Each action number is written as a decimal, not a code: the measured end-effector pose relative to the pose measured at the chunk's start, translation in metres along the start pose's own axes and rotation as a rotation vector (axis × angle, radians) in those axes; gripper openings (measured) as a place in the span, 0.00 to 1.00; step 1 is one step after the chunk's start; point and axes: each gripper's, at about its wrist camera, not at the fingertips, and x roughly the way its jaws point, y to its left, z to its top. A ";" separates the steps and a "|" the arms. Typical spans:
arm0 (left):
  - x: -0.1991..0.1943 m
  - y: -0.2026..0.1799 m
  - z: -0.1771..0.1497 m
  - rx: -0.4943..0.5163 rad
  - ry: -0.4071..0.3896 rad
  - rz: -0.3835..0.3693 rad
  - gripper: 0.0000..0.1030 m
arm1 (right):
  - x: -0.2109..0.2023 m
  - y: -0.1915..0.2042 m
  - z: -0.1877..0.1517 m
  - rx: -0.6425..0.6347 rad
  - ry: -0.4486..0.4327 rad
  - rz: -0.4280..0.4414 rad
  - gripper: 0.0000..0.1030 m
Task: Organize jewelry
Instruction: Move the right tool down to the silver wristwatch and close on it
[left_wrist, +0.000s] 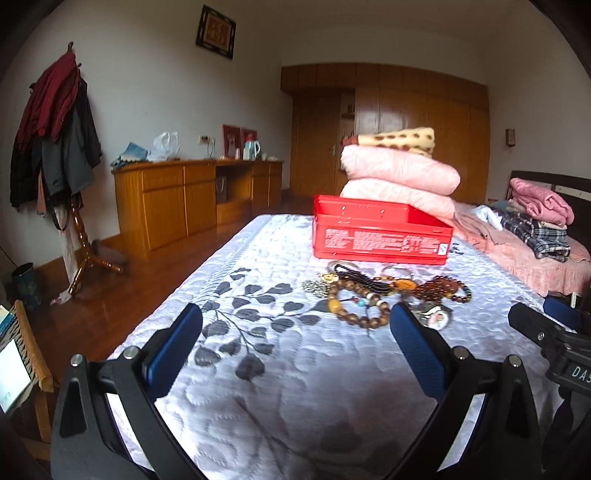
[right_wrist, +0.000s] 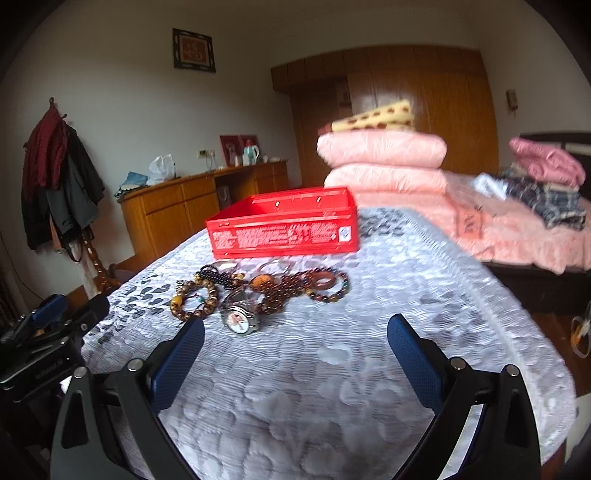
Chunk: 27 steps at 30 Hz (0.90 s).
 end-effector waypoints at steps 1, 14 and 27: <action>0.003 0.002 0.002 0.004 0.011 0.004 0.95 | 0.004 0.001 0.002 0.006 0.012 0.012 0.94; 0.047 0.009 0.023 0.046 0.129 -0.028 0.95 | 0.056 0.045 0.020 -0.054 0.173 0.048 0.93; 0.082 0.024 0.030 0.034 0.273 -0.081 0.70 | 0.102 0.052 0.026 -0.032 0.346 0.037 0.68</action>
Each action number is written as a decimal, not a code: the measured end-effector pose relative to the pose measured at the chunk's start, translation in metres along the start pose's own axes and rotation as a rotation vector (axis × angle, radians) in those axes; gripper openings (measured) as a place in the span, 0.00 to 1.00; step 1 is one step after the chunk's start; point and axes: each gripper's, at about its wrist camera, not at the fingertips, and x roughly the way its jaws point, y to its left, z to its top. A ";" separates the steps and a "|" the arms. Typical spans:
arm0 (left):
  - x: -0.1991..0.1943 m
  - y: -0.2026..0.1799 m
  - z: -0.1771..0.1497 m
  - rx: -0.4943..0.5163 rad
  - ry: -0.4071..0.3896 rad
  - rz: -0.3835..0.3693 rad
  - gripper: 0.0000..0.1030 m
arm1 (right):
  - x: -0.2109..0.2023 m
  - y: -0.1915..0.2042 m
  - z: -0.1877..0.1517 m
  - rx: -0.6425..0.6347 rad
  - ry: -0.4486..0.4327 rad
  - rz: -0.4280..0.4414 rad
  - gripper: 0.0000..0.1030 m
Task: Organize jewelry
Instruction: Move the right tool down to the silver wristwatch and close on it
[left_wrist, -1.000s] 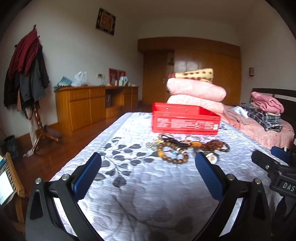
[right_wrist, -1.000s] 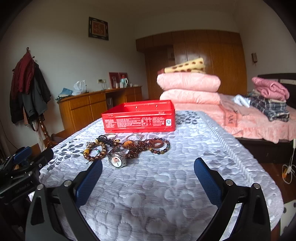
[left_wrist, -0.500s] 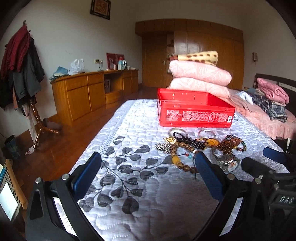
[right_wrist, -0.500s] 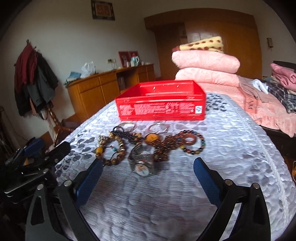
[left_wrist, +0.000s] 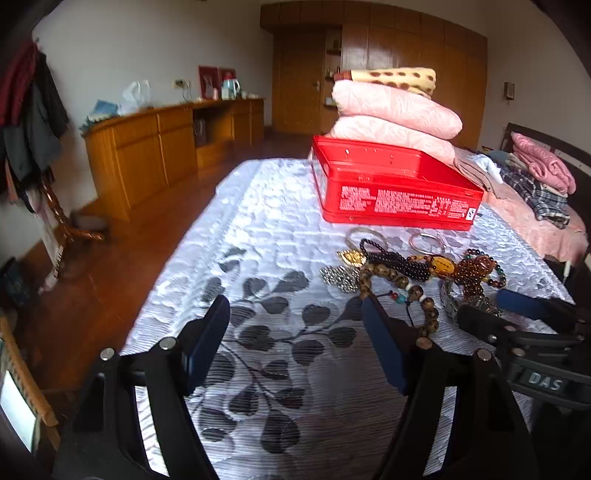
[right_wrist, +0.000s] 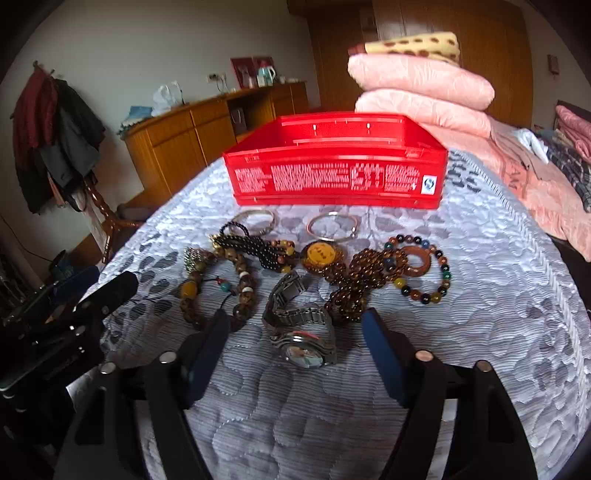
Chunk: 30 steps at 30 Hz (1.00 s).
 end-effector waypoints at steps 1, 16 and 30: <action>0.002 0.000 0.000 -0.002 0.005 -0.006 0.70 | 0.003 0.000 0.000 0.001 0.011 -0.003 0.67; 0.009 -0.020 0.004 0.019 0.039 -0.059 0.79 | 0.008 -0.007 -0.004 -0.012 0.059 0.013 0.35; 0.029 -0.084 0.012 0.084 0.074 -0.142 0.61 | -0.018 -0.068 -0.009 0.085 0.028 -0.025 0.35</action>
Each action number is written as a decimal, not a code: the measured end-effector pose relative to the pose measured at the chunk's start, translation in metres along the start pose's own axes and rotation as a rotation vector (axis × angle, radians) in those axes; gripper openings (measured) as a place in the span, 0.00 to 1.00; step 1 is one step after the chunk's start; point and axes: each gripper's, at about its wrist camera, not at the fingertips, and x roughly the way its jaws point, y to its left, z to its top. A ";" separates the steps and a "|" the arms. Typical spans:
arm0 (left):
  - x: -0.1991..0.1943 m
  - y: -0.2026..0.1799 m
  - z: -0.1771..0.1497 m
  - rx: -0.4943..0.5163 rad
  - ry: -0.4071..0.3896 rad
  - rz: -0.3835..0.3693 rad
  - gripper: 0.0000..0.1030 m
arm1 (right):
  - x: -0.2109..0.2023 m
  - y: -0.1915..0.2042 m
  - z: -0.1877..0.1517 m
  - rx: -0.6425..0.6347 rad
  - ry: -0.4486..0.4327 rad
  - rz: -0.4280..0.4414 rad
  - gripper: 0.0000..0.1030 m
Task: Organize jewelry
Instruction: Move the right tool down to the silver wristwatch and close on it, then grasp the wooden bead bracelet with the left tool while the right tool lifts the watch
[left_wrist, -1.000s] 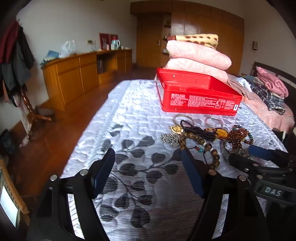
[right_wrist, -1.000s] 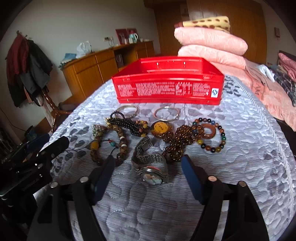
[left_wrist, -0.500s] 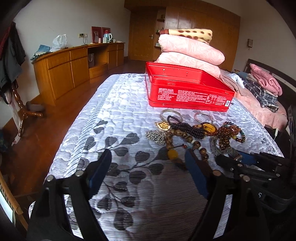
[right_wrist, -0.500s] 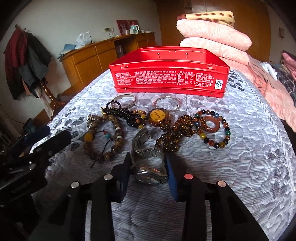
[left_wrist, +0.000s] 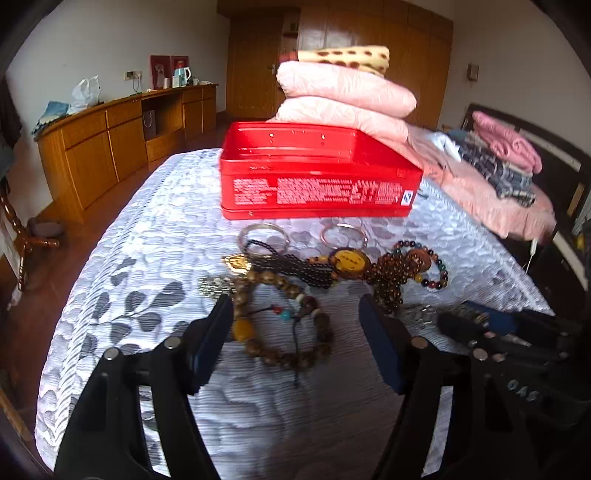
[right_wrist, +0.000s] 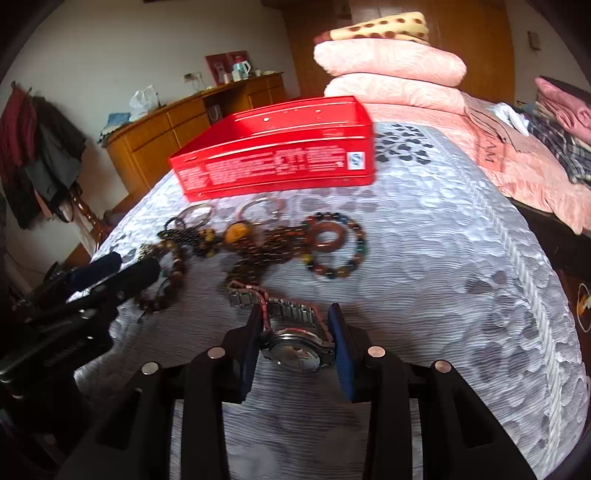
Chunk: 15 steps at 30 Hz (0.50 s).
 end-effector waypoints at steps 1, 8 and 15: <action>0.003 -0.003 0.000 0.008 0.009 0.003 0.59 | 0.000 -0.002 0.000 0.002 -0.001 0.001 0.35; 0.026 -0.012 0.001 0.009 0.093 0.013 0.35 | 0.007 -0.010 0.001 0.006 -0.001 0.029 0.35; 0.037 -0.009 0.000 -0.015 0.150 0.015 0.27 | 0.010 -0.011 0.002 0.007 0.001 0.034 0.36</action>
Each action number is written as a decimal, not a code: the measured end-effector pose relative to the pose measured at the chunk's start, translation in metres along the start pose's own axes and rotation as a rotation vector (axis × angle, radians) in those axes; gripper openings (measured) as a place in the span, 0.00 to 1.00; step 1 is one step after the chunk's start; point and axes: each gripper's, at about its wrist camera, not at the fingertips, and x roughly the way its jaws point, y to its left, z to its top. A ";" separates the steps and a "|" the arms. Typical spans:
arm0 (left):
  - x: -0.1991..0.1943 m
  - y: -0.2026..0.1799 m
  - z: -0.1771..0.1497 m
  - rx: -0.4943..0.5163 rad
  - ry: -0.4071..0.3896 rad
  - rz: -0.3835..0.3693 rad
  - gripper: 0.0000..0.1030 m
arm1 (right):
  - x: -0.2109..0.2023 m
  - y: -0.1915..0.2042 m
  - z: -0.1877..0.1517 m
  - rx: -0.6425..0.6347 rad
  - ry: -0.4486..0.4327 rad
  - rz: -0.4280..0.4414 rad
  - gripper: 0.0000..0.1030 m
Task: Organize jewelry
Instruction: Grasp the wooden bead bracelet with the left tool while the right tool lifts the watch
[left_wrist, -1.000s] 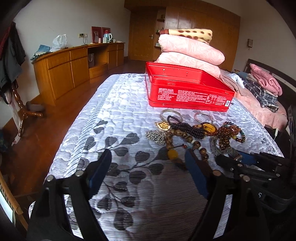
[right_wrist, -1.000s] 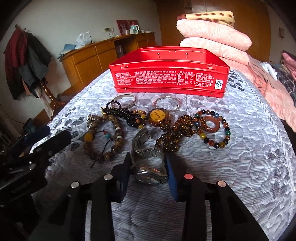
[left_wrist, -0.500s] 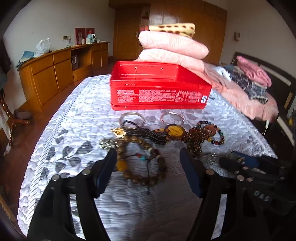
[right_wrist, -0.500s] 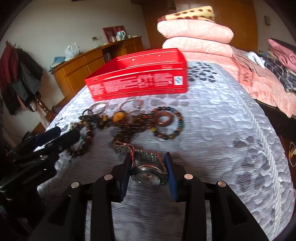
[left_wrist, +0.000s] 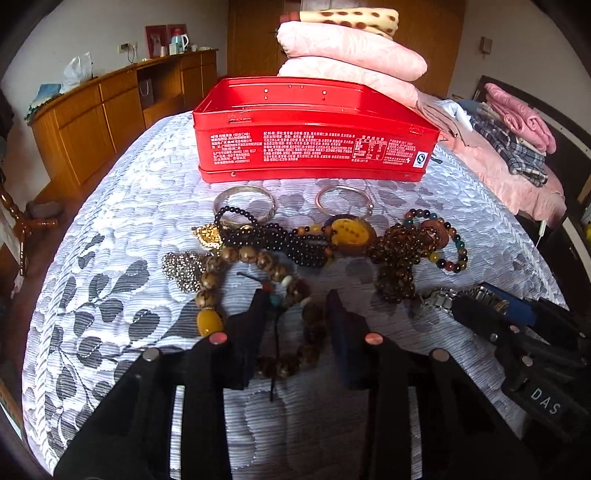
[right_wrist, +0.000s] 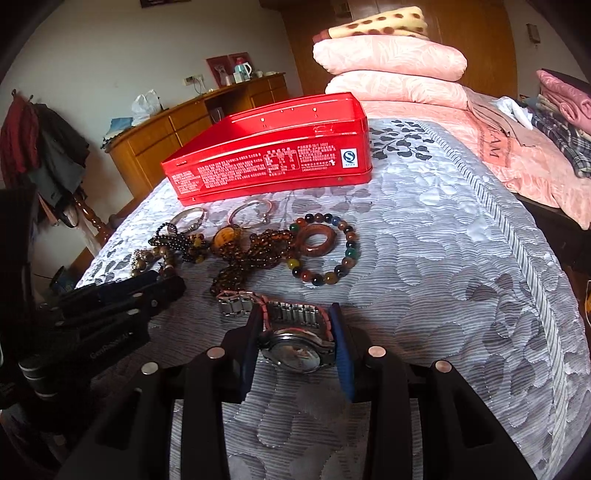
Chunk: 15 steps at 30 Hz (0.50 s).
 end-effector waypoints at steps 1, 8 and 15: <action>-0.001 0.001 -0.001 -0.003 0.000 -0.005 0.27 | 0.000 0.000 0.000 -0.001 0.003 -0.001 0.36; -0.011 0.019 -0.010 -0.049 -0.006 -0.064 0.10 | 0.001 0.008 -0.005 -0.064 0.005 -0.031 0.37; -0.009 0.013 -0.011 -0.036 -0.020 -0.029 0.12 | 0.002 0.016 -0.009 -0.120 -0.011 -0.081 0.34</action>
